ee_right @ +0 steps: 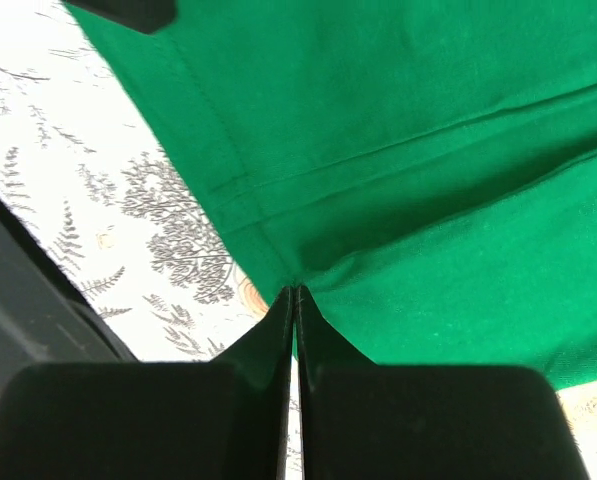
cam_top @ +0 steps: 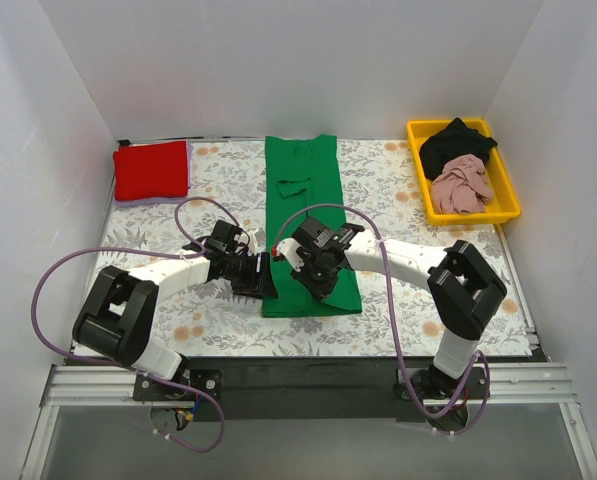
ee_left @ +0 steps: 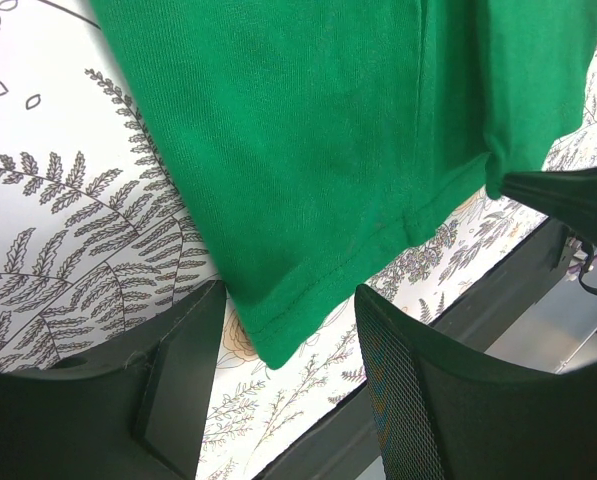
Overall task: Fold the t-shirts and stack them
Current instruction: Fold the tshirt
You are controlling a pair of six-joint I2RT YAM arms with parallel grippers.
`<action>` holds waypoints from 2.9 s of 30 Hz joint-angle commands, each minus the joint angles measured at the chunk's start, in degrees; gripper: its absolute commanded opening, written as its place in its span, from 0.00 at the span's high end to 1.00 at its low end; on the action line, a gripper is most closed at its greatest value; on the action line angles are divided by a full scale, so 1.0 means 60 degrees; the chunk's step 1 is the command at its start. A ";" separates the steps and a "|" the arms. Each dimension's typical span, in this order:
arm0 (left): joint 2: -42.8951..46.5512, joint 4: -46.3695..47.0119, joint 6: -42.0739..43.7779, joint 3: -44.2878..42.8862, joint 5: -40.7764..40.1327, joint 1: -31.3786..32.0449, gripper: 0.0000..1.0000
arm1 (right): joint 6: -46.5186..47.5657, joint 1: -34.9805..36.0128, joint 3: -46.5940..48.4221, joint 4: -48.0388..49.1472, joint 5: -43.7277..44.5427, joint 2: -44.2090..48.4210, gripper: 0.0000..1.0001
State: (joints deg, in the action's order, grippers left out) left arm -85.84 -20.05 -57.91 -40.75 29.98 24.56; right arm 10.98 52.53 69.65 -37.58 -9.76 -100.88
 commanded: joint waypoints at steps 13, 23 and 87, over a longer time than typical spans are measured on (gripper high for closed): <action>0.0127 0.0046 -0.0046 -0.0034 -0.0133 0.0023 0.48 | 0.0001 0.0019 0.0653 -0.0269 -0.1259 -0.0412 0.99; 0.0638 0.0046 0.0129 0.0068 0.0391 -0.0283 0.45 | 0.0424 -0.0141 0.0653 -0.0621 -0.1844 -0.0122 0.59; 0.3318 -0.0025 1.1702 0.1695 0.0643 0.3040 1.00 | 0.7911 -0.0803 -0.5748 0.2779 -0.1508 0.5122 0.99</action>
State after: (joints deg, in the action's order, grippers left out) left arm -70.41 -14.35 13.85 -28.38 30.48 41.15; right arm 61.82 45.69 33.34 -15.33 -19.70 -74.54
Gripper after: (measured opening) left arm 0.042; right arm 0.023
